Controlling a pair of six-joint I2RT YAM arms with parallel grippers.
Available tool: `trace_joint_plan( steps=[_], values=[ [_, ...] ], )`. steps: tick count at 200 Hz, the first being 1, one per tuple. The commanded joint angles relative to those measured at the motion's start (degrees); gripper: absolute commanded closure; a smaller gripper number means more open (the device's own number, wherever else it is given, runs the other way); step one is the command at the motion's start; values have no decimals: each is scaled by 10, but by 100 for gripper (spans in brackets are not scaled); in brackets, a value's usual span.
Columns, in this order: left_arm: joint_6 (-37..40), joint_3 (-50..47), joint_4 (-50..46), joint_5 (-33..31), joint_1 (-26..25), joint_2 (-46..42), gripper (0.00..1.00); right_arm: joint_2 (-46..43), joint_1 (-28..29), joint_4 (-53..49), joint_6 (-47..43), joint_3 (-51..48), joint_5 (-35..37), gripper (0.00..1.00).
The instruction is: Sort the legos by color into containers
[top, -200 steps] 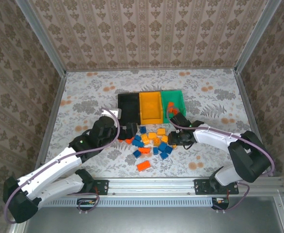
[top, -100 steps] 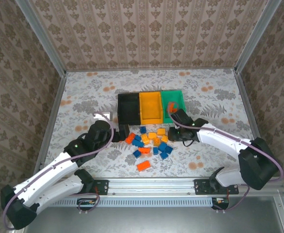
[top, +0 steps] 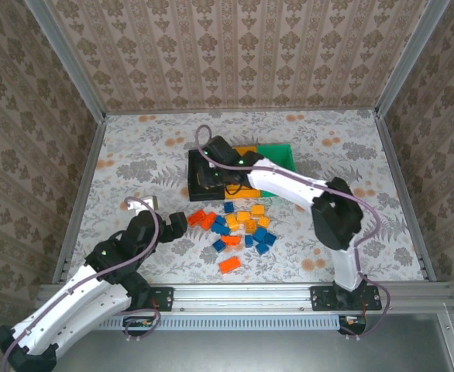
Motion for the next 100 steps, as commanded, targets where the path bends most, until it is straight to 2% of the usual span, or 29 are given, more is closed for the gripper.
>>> trace_joint_plan(
  steps=[1, 35, 68, 100],
  values=[
    [-12, -6, -13, 12, 7, -6, 0, 67, -4, -57, -9, 90, 39, 68],
    [-5, -5, 6, 30, 10, 4, 0, 139, -10, -96, 7, 178, 62, 62],
    [-4, -1, 11, 41, 14, 22, 0, 149, -10, -103, 6, 215, 53, 34],
    [16, 5, 34, 73, 18, 40, 0, 105, -10, -101, 3, 191, 57, 26]
  ],
)
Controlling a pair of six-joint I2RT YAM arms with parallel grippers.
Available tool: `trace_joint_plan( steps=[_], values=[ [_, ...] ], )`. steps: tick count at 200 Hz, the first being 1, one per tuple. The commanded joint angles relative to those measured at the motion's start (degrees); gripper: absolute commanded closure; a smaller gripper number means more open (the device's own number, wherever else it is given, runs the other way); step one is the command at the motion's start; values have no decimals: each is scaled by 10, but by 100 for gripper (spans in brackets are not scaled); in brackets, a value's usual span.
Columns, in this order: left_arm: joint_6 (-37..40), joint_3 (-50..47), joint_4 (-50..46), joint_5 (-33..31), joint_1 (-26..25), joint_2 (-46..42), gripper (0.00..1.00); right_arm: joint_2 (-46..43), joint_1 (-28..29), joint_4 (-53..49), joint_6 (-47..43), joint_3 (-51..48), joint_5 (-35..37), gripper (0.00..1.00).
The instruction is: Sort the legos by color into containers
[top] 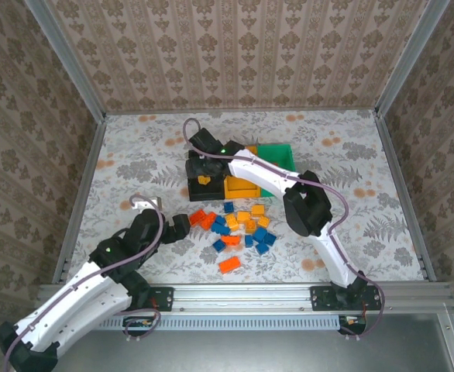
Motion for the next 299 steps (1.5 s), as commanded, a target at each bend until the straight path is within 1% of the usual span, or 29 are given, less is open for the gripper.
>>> trace_joint_plan(
  steps=[1, 13, 34, 53, 61, 72, 90, 106, 116, 137, 173, 180, 200, 204, 258, 273, 288, 299],
  values=[
    [17, 8, 22, 33, 6, 11, 0, -46, -1, -17, -4, -6, 14, 26],
    [30, 14, 31, 49, 7, 26, 0, -84, -1, -4, -4, -51, 15, 25],
    [52, 23, 59, 90, 7, 72, 0, -162, -3, 24, 2, -159, 17, 23],
    [58, 28, 97, 135, 4, 139, 0, -238, -9, 39, 12, -270, 20, 23],
    [58, 29, 119, 150, 0, 170, 0, -270, -14, 62, 19, -317, 20, 23],
    [57, 30, 145, 164, -7, 211, 3, -312, -22, 75, 26, -380, 17, 23],
    [65, 40, 180, 176, -34, 273, 6, -376, -38, 87, 38, -466, 14, 23],
    [80, 58, 183, 171, -68, 325, 6, -422, -54, 89, 43, -517, 17, 22],
    [87, 70, 177, 168, -85, 358, 8, -447, -62, 88, 44, -541, 19, 22],
    [94, 86, 164, 166, -110, 409, 12, -483, -79, 88, 45, -574, 19, 22],
    [117, 96, 146, 146, -152, 443, 11, -513, -99, 92, 46, -600, 20, 22],
    [118, 96, 145, 144, -156, 452, 12, -514, -101, 92, 46, -603, 20, 22],
    [118, 96, 143, 134, -165, 477, 17, -513, -109, 93, 47, -608, 19, 22],
    [118, 96, 143, 131, -166, 481, 17, -531, -110, 93, 48, -609, 19, 22],
    [143, 99, 181, 104, -180, 510, 22, -545, -121, 93, 49, -613, 18, 22],
    [151, 101, 191, 104, -182, 517, 27, -548, -122, 93, 50, -614, 19, 22],
    [155, 102, 196, 105, -182, 526, 37, -550, -124, 92, 50, -616, 20, 22],
    [155, 103, 195, 105, -183, 533, 41, -551, -125, 92, 51, -617, 20, 22]
  ],
)
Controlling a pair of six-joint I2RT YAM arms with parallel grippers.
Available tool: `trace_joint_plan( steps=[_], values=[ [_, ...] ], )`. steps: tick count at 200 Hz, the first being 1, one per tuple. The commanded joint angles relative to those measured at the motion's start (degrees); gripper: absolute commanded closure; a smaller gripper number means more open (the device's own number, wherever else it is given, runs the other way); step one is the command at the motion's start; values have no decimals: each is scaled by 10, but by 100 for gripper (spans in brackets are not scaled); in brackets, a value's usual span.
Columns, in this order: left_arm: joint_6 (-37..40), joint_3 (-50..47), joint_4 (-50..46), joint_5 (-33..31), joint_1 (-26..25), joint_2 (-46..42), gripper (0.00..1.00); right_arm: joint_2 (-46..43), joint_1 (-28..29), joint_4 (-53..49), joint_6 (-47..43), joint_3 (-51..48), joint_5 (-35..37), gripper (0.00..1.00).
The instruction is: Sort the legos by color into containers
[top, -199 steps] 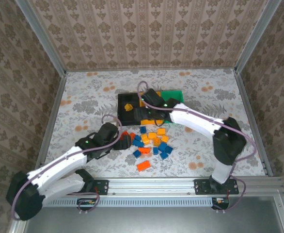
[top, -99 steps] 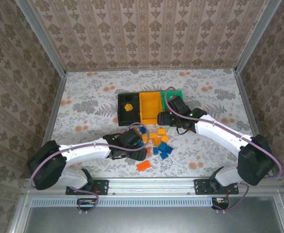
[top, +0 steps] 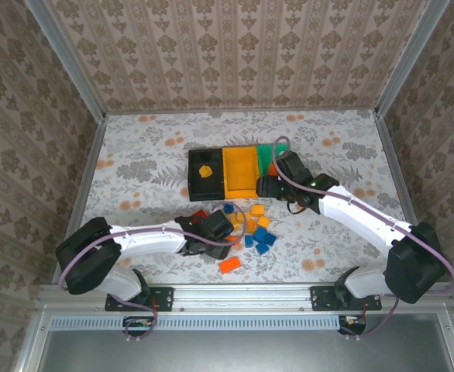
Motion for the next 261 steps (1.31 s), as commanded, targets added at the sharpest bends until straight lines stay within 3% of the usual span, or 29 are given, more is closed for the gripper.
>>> trace_joint_plan(
  steps=[1, 29, 68, 95, 130, 150, 201, 261],
  values=[
    [19, 13, 40, 9, -5, 26, 42, -16, -5, 2, 5, -8, 7, 22],
    [17, 10, 43, 5, -9, 26, 42, -16, -8, 2, 5, -11, 6, 22],
    [16, 9, 26, -3, -12, 3, 58, -17, -10, 1, 7, -13, 7, 22],
    [8, 12, -4, -15, -14, -45, 64, -23, -14, 1, 8, -13, 7, 22],
    [10, 59, -57, -41, -8, -119, 65, -42, -20, -3, 12, -22, 9, 22],
    [24, 108, -45, -22, 25, -122, 65, -58, -26, -3, 17, -37, 13, 22],
    [70, 285, 21, 70, 126, 50, 68, -84, -39, -14, 19, -68, 15, 22],
    [78, 470, -4, 94, 168, 257, 68, -100, -42, -23, 23, -103, -3, 22]
  ],
)
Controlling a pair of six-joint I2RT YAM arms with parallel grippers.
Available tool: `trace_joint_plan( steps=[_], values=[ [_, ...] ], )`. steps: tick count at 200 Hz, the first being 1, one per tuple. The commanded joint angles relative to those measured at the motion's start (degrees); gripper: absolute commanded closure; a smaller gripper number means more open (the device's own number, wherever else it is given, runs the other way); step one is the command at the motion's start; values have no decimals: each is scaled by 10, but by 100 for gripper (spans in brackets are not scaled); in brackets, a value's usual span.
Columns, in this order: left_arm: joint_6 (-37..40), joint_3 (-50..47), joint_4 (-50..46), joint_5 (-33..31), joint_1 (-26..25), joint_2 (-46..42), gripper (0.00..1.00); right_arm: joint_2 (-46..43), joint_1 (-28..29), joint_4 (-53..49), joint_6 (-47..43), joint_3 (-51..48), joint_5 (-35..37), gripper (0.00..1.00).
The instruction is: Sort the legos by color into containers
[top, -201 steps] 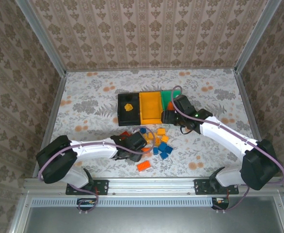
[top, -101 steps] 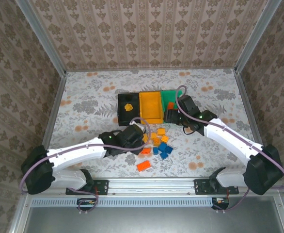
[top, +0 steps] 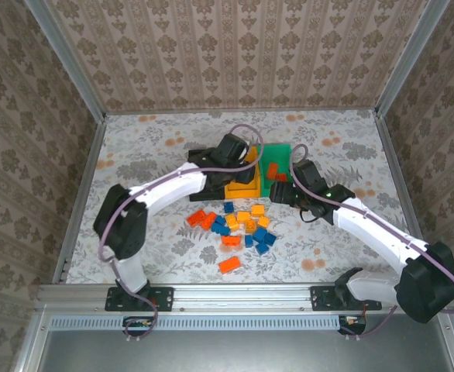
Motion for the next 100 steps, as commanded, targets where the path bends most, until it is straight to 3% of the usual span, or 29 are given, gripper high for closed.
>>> trace_joint_plan(
  steps=[1, 54, 81, 89, 93, 100],
  values=[
    [17, 46, -24, 16, 8, 39, 68, -14, -3, -20, 9, -18, -5, 21],
    [6, 70, -10, 30, 12, 48, 27, -17, -3, -29, -5, -31, -47, 21],
    [-2, 50, 4, 42, 11, -8, 14, -21, 3, -42, -21, -33, -85, 22],
    [-4, 34, 12, 48, 10, -33, 9, -22, 10, -51, -27, -34, -98, 21],
    [-5, 25, 18, 49, 9, -47, 1, -22, 16, -62, -31, -33, -104, 22],
    [-7, 5, 27, 51, 7, -72, 0, -22, 28, -73, -38, -33, -107, 22]
  ],
)
